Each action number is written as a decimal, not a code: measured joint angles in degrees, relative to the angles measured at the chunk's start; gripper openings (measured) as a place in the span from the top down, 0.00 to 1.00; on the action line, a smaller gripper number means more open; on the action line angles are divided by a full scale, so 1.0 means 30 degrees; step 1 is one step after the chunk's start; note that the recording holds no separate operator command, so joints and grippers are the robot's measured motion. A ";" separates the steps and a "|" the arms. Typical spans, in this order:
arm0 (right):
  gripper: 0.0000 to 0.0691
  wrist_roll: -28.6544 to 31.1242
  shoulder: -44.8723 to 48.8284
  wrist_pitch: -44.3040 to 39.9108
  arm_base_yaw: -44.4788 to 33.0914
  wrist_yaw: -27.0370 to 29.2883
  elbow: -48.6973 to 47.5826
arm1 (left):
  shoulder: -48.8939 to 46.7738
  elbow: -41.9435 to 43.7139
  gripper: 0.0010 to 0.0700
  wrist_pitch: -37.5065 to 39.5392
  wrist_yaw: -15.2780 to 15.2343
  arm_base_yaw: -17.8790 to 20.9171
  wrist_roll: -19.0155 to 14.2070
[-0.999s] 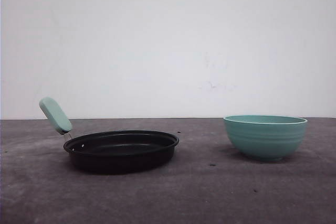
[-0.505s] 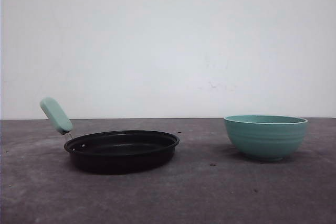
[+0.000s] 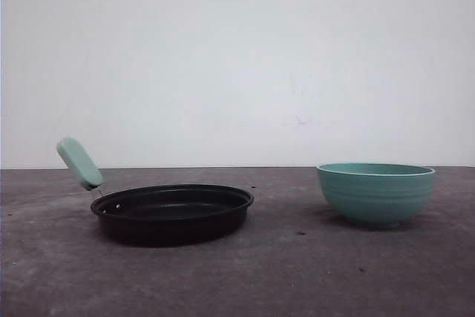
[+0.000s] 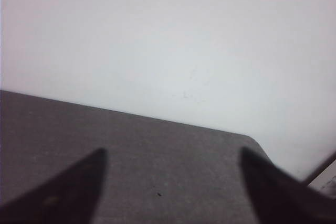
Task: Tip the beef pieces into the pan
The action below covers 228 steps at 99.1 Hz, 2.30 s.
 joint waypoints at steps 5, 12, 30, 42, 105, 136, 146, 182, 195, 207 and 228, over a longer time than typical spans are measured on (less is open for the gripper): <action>0.01 0.0073 0.0262 -0.0401 0.0000 -0.0240 0.0000 | 0.0022 0.0000 0.16 -0.0087 0.0000 0.0000 0.0109; 0.01 -0.0022 0.0648 -0.0794 0.0000 -0.0313 0.0000 | 0.0102 0.0000 0.13 -0.0291 0.0000 0.0000 0.0277; 0.01 -0.0015 0.1246 -0.1348 0.0000 -0.0313 0.0000 | 0.0787 -0.0313 0.12 -0.1100 -0.0495 -0.0299 0.0546; 0.01 -0.0015 0.1231 -0.1406 0.0000 -0.0321 0.0000 | 0.0801 -0.2157 0.12 -0.0991 -0.0517 -0.0561 0.0561; 0.01 -0.0015 0.1217 -0.3300 0.0000 -0.0321 0.0000 | 0.5603 -1.3923 0.12 0.8808 0.1967 -0.1858 -0.6921; 0.01 0.0015 0.0408 -0.4437 0.0000 -0.0321 0.0000 | 0.9763 -1.3923 0.12 1.2910 0.2535 -0.2907 -0.8058; 0.01 0.0015 0.0058 -0.4889 0.0000 -0.0321 0.0000 | 1.0499 -1.3923 0.12 1.3231 0.2455 -0.2943 -0.8145; 0.01 0.0175 -0.0517 -0.5843 0.0000 -0.0321 0.0000 | 1.1424 -1.3923 0.67 1.5431 0.1158 -0.2943 -0.8393; 0.01 0.0211 -0.0517 -0.5945 0.0000 -0.0313 0.0000 | 1.1701 -1.3923 0.89 1.5497 0.1202 -0.2951 -0.8276; 0.01 0.0423 -0.0517 -0.6244 0.0000 -0.0321 0.0000 | 1.1752 -1.3937 0.93 1.5606 0.1348 -0.2951 -0.8196; 0.01 0.0729 -0.0532 -0.6455 0.0000 -0.0321 0.0000 | 1.1621 -1.3937 0.93 1.5475 0.1610 -0.2951 -0.7883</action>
